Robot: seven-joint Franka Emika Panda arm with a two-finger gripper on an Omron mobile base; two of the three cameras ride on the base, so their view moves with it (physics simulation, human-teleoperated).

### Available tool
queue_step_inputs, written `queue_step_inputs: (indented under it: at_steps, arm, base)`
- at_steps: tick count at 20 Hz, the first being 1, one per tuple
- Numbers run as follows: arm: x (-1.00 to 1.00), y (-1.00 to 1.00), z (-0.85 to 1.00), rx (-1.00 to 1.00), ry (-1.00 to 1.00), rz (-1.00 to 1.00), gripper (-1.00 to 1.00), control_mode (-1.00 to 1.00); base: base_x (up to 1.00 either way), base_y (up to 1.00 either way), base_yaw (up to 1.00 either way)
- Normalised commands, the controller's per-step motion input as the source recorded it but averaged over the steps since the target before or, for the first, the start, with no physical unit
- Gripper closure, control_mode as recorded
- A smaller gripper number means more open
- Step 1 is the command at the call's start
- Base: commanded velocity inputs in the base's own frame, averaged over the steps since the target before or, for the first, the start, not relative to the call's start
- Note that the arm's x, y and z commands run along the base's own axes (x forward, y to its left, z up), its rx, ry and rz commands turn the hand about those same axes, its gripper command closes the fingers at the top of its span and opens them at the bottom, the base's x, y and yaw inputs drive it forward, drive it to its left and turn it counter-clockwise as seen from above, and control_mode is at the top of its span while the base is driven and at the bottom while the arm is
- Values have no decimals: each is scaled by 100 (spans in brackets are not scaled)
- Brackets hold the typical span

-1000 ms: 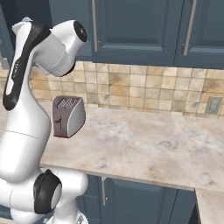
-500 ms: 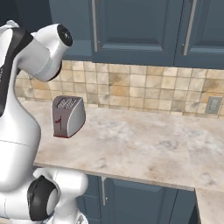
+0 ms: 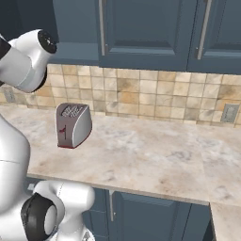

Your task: Open the cabinet, pick the kettle from the cabinet, and place it in the sink.

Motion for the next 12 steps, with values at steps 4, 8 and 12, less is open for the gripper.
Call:
queue_step_inputs:
  at_steps: [4, 8, 12]
  arm:
    - [-2, 18, -6, -4, 0, 0, -100, -100]
    - [-3, -5, -1, -8, 0, 0, -100, -100]
    - [0, -17, 0, -11, 0, 0, -100, -100]
  base:
    - [0, 0, 0]
    - [0, 0, 0]
    - [0, 0, 0]
